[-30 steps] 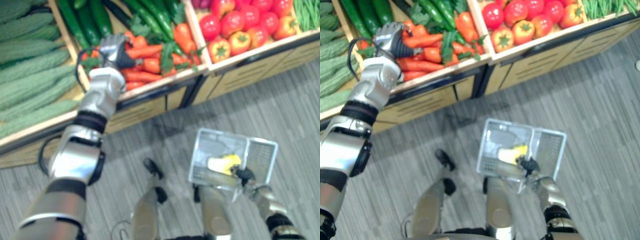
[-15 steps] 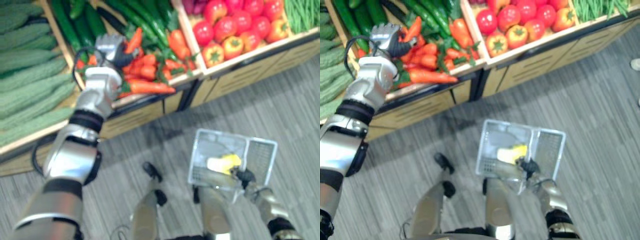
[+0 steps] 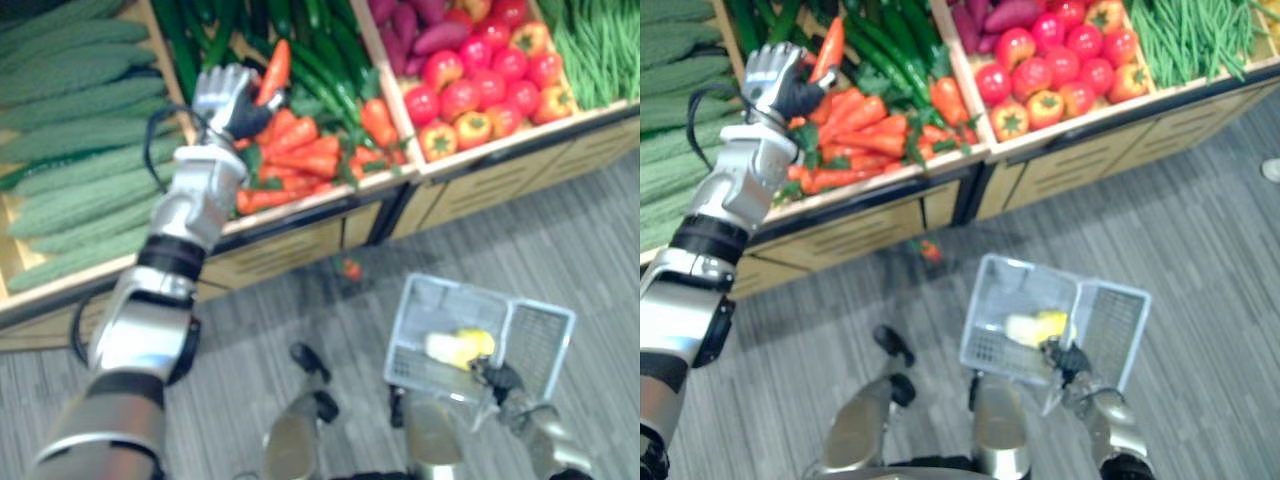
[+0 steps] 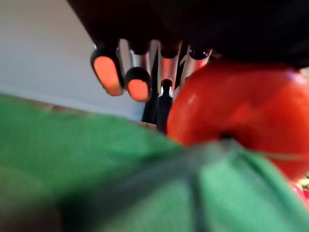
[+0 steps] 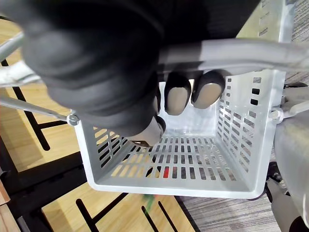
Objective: Pick vegetable in the basket
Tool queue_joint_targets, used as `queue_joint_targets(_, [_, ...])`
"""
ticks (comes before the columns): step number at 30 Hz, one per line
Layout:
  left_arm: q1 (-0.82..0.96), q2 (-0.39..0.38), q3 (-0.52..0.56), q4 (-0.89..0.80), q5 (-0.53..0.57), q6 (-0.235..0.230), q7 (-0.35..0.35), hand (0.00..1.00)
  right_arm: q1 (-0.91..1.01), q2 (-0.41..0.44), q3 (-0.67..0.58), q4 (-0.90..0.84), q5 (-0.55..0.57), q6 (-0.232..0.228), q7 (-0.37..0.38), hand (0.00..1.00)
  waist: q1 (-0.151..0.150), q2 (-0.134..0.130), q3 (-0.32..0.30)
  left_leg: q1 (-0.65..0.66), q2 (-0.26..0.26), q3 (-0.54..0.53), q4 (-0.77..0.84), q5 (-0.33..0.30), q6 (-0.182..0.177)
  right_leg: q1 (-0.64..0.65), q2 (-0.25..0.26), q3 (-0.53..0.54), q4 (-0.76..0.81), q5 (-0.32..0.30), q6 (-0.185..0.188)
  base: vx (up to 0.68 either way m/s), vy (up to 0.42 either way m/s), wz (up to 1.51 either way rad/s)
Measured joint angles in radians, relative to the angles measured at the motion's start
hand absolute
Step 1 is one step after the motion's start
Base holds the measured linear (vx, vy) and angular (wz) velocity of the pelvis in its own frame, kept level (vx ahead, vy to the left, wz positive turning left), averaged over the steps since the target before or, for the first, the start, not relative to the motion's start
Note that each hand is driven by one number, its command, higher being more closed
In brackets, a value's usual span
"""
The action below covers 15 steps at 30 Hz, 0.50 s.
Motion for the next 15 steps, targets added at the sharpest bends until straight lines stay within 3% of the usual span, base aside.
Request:
queue_joint_targets(7, [0.133,0.012,-0.011,-0.199,-0.133,-0.148,0.031,1.00,0.057,0.034,-0.002,-0.003,0.003,-0.033,-0.043,1.00,-0.004,0.003,-0.048,0.045,-0.001,0.009,0.003,0.004,0.018,0.059,0.004,0.002,-0.034,0.003,0.004,0.03,0.017,-0.02])
queue_joint_targets(11, [0.412,0.006,-0.046,-0.389,-0.241,-0.176,0.014,1.00,0.124,0.050,-0.002,-0.014,0.004,-0.026,-0.048,1.00,-0.006,0.009,-0.164,0.113,-0.005,0.004,0.014,-0.007,0.014,0.116,0.024,0.068,-0.080,0.003,0.004,0.08,-0.008,-0.29])
queue_joint_targets(12, [0.452,0.003,-0.045,-0.420,-0.246,-0.179,0.009,1.00,0.126,0.053,-0.001,-0.019,0.001,-0.021,-0.049,1.00,-0.007,0.008,-0.171,0.113,0.002,-0.033,0.050,-0.021,0.009,0.124,0.025,0.088,-0.083,0.003,0.004,0.09,-0.046,-0.54])
queue_joint_targets(14, [0.609,-0.011,-0.032,-0.521,-0.279,-0.183,-0.001,1.00,0.113,0.048,0.005,-0.023,-0.009,-0.014,-0.048,1.00,-0.002,0.017,-0.184,0.096,0.019,-0.280,0.177,-0.105,-0.022,0.147,0.031,0.171,-0.092,0.003,0.003,0.11,-0.078,-0.94])
queue_joint_targets(15, [0.729,-0.036,-0.023,-0.585,-0.278,-0.184,-0.014,1.00,0.093,0.021,0.012,-0.022,-0.023,-0.006,-0.048,1.00,0.015,0.056,-0.209,0.087,0.017,-0.428,0.223,-0.192,-0.073,0.138,0.050,0.240,-0.101,0.004,0.004,0.08,-0.039,-1.39])
